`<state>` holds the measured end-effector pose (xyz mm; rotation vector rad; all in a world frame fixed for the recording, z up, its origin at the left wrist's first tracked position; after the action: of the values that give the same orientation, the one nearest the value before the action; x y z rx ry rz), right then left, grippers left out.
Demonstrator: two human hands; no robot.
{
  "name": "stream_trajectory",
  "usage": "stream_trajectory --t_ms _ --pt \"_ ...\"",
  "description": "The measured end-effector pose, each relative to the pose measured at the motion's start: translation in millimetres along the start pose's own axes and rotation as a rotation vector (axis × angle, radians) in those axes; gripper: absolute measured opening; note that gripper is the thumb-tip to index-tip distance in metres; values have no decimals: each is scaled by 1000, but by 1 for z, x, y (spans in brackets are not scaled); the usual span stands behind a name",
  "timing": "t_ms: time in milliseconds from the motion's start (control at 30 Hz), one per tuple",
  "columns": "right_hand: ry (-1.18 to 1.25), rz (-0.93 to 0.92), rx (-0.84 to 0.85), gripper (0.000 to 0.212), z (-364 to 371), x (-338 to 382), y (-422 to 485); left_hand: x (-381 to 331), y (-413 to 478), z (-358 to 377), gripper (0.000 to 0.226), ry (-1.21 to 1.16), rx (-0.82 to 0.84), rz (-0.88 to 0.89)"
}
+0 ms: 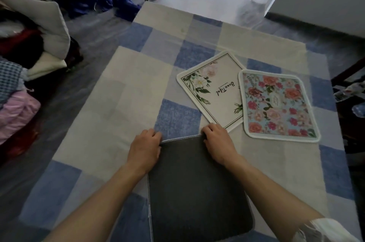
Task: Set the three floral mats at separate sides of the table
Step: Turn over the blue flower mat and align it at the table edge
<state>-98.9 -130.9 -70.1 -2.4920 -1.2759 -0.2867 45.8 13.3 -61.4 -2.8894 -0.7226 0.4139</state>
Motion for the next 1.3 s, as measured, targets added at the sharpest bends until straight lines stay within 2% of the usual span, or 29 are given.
stream_trajectory --t_ms 133,367,533,733,867,967,1033,1300 --pt "40 -10 -40 10 -17 -2 -7 -12 -10 -16 14 -62 -60 61" --pt "133 -66 -136 9 -69 7 -38 -39 -24 -72 8 -113 -177 151" --pt "162 -80 -355 7 -134 20 -69 -62 -36 -135 9 -82 -317 236" --pt "164 -42 -685 6 -226 42 -110 -89 -53 -230 7 -43 -640 393" --pt "128 -87 -821 6 -257 66 -136 -92 -79 -263 6 -37 -795 454" --pt "122 -108 -871 6 -253 80 -152 -87 -95 -259 8 -21 -792 487" --pt "117 -102 -861 7 -238 85 -162 -82 -104 -242 10 0 -731 513" --pt "164 -17 -545 4 -107 87 -203 -59 -152 -133 10 48 -430 603"
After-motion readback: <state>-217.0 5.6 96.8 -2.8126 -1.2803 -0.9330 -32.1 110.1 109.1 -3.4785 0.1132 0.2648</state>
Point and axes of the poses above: each hand's wrist, its own y-axis towards the middle knuckle, its own z-axis out of the palm, x = y × z, the point moved 10 cm from there along y, towards the middle knuckle, and after that the axes turned 4 degrees about y, right-handed, at the moved point
